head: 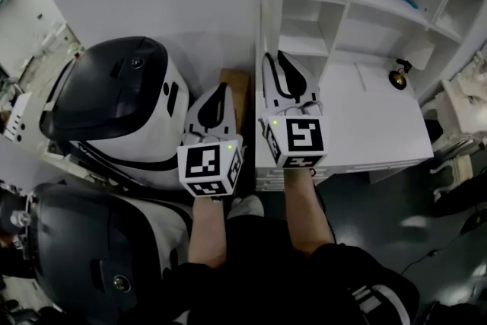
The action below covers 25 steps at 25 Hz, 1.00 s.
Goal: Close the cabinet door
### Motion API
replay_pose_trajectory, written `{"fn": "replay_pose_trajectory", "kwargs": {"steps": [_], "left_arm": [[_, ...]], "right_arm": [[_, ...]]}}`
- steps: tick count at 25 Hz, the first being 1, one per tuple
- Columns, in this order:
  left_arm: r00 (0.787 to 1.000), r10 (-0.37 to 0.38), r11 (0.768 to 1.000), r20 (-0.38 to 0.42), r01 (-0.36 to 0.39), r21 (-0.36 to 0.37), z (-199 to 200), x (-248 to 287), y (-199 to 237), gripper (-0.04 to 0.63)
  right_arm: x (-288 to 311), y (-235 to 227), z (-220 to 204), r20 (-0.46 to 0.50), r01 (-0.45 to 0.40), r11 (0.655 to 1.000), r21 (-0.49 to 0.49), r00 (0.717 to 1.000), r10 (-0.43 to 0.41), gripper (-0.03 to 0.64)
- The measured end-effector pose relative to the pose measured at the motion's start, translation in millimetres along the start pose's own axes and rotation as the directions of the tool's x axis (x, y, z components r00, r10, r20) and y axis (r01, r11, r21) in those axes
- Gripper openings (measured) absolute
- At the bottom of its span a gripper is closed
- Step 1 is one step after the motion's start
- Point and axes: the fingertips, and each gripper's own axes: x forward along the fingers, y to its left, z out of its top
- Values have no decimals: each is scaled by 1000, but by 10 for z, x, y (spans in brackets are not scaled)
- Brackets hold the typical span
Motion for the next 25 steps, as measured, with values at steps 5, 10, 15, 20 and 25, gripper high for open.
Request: {"fn": "replay_pose_trajectory", "kwargs": {"steps": [5, 10, 15, 20, 25], "left_arm": [[1000, -11, 1000, 0, 11, 4, 41, -50, -94, 12], [1000, -1, 1000, 2, 1, 20, 86, -35, -128, 12], [1000, 11, 992, -3, -10, 122, 138, 105, -275, 12], [999, -42, 995, 22, 39, 92, 151, 320, -515, 12], [998, -57, 991, 26, 53, 125, 172, 551, -767, 12]], "right_arm": [[-33, -49, -27, -9, -2, 1000, -6, 1000, 1, 81], [-40, -107, 22, 20, 1, 1000, 6, 1000, -1, 81], [-89, -215, -36, -2, -3, 999, 32, 1000, 3, 80], [-135, -377, 6, 7, -20, 999, 28, 1000, 20, 78], [-174, -543, 6, 12, -39, 999, 26, 999, 39, 77]]}}
